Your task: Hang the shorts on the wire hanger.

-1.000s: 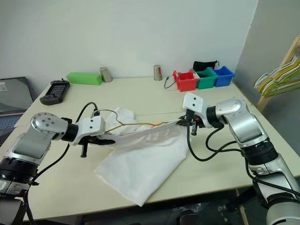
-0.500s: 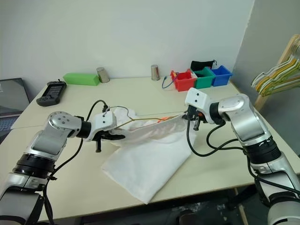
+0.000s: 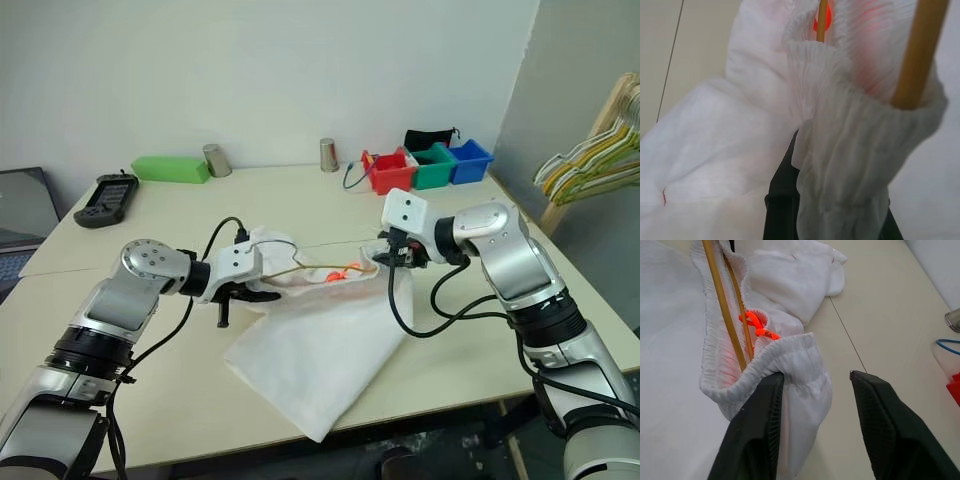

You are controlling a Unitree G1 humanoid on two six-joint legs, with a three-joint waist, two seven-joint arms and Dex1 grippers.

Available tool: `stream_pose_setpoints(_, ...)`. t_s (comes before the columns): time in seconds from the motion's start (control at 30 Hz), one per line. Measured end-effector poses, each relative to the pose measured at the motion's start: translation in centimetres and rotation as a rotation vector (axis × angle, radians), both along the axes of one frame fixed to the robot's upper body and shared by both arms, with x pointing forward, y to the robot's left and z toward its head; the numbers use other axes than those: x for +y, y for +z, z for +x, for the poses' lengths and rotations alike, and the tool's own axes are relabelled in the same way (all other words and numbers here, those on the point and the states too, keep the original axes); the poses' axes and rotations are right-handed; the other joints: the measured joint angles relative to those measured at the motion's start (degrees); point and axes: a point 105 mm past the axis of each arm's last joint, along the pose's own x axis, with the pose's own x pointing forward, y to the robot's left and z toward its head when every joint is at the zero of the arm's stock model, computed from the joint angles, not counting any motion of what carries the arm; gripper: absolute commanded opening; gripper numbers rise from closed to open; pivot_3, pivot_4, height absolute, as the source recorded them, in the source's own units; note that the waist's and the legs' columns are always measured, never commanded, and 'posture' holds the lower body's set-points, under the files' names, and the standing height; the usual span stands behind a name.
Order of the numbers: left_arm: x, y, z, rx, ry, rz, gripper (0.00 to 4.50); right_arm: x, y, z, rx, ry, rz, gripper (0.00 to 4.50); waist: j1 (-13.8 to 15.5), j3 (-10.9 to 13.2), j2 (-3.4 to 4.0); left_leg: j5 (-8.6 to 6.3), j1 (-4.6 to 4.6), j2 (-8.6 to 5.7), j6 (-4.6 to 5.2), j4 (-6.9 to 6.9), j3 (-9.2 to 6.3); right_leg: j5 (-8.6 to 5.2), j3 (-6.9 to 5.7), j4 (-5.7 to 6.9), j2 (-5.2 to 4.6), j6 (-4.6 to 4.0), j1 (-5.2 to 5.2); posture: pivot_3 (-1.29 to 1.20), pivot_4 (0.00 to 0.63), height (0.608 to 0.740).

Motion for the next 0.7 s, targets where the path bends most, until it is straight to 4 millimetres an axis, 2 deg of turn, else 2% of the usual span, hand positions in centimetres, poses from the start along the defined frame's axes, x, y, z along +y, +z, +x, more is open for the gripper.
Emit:
stream_pose_setpoints(0.27, -0.6, 0.2, 0.2, -0.028, -0.034, 0.013, 0.00, -0.6, 0.2, -0.3, 0.010, 0.022, -0.032, 3.05, 0.00, 0.01, 0.01, 0.00, 0.00, -0.01, 0.00, 0.00, -0.02, -0.01, -0.03, 0.00, -0.01, -0.01, 0.03, -0.18, 0.008, 0.740)
stream_pose_setpoints(0.4, -0.6, 0.3, 0.2, -0.034, -0.038, 0.012, 0.00, -1.6, 1.3, 0.0, -0.013, 0.013, -0.060, 3.05, -0.03, 0.01, 0.01, 0.00, 0.01, -0.01, 0.00, 0.00, -0.03, -0.02, -0.05, -0.01, -0.01, -0.03, 0.03, -0.18, 0.009, 0.740)
stream_pose_setpoints(0.6, -0.7, 0.4, 0.2, -0.036, -0.039, 0.010, 0.00, -3.2, 3.7, 1.7, -0.051, -0.084, -0.010, 3.05, -0.12, 0.02, 0.03, 0.00, 0.02, 0.00, 0.00, -0.01, -0.03, -0.04, -0.05, 0.00, -0.01, -0.06, 0.03, -0.18, 0.004, 0.740)
stream_pose_setpoints(0.7, -0.7, 0.4, 0.2, -0.038, -0.041, 0.010, 0.00, -3.7, 4.0, 2.0, -0.043, -0.115, 0.004, 3.05, -0.10, 0.02, 0.03, 0.00, 0.02, 0.00, 0.00, -0.01, -0.04, -0.04, -0.06, 0.01, -0.02, -0.06, 0.03, -0.18, 0.001, 0.740)
